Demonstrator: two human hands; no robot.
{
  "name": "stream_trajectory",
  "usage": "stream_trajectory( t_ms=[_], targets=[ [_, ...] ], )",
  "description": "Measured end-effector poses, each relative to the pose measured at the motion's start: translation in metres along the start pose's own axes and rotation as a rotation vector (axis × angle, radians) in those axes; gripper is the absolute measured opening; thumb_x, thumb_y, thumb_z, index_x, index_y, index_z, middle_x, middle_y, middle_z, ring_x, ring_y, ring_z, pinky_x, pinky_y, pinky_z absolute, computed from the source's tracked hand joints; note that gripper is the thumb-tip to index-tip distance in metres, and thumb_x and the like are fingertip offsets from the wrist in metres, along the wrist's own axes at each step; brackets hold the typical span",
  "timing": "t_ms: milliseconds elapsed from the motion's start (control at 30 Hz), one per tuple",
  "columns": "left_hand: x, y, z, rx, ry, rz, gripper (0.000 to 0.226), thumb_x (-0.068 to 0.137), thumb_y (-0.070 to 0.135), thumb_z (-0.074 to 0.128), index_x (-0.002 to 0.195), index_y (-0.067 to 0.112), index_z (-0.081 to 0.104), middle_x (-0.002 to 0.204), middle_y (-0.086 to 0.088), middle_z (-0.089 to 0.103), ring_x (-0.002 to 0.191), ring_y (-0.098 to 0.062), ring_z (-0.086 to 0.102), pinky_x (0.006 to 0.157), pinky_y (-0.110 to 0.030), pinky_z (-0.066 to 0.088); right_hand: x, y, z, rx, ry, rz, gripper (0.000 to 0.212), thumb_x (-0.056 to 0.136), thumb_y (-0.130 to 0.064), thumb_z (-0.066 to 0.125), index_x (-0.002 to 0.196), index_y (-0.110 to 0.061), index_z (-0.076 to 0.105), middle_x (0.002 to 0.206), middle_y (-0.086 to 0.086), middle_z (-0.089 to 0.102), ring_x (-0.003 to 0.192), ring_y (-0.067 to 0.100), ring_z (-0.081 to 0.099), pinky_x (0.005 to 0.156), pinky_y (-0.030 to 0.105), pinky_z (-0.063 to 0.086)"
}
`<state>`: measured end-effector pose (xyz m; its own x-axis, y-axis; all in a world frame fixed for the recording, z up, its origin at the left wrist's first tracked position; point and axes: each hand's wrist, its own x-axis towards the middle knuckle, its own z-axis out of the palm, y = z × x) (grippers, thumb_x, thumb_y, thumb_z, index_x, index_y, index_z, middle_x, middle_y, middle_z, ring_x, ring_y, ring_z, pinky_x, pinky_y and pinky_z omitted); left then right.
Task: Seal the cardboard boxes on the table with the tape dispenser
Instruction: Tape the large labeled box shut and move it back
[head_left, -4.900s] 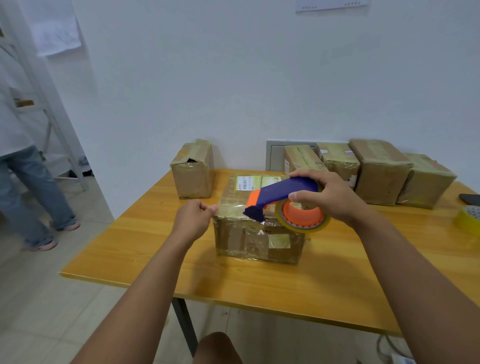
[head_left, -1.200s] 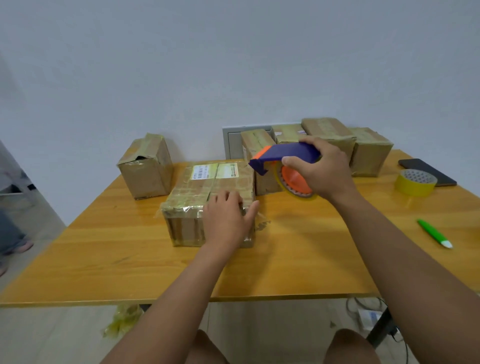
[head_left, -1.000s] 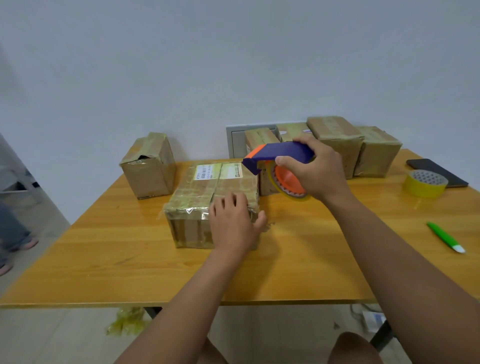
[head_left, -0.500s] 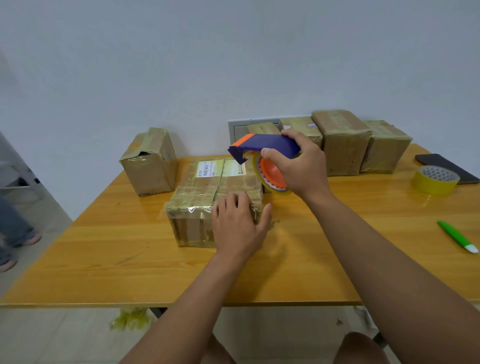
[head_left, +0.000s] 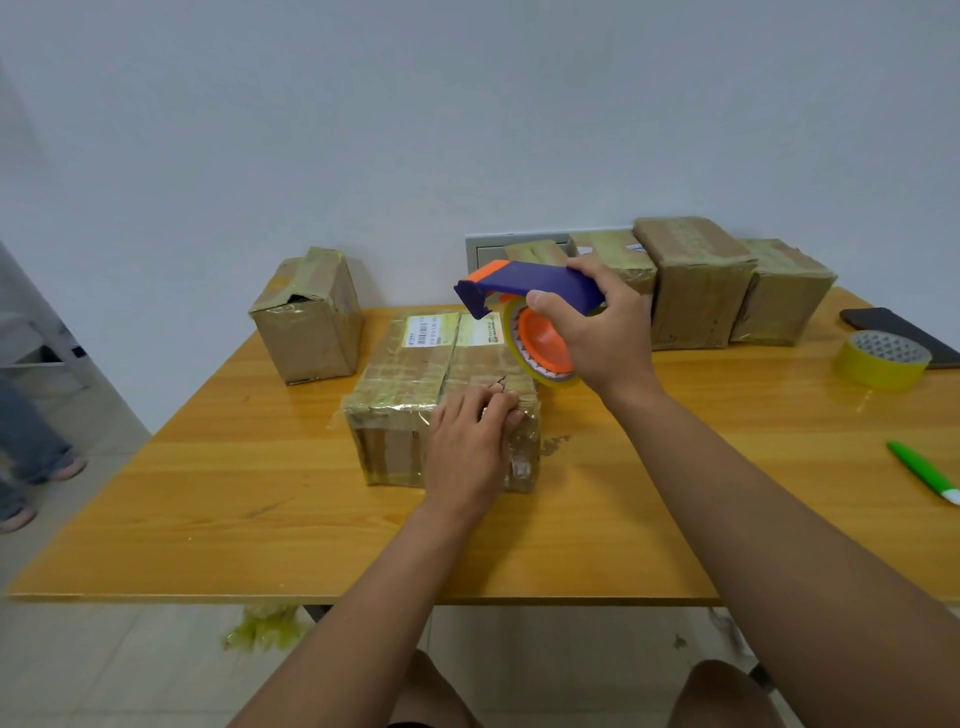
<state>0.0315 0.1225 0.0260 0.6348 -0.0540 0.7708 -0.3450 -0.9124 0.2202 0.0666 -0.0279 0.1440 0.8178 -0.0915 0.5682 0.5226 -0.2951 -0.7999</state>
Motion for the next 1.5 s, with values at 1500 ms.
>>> stream_trajectory(
  t_ms=[1500],
  targets=[
    [-0.013,-0.054,-0.054,0.204,0.032,0.064,0.028,0.095,0.035,0.058,0.109,0.013,0.070,0.111,-0.003,0.070,0.105,-0.021,0.064,0.088,-0.031,0.040,-0.009,0.011,0.044,-0.040,-0.025,0.029,0.053,0.086,-0.038,0.073,0.131,-0.015,0.058,0.112,-0.007,0.057,0.093,0.005,0.056,0.072,0.004,0.046]
  ],
)
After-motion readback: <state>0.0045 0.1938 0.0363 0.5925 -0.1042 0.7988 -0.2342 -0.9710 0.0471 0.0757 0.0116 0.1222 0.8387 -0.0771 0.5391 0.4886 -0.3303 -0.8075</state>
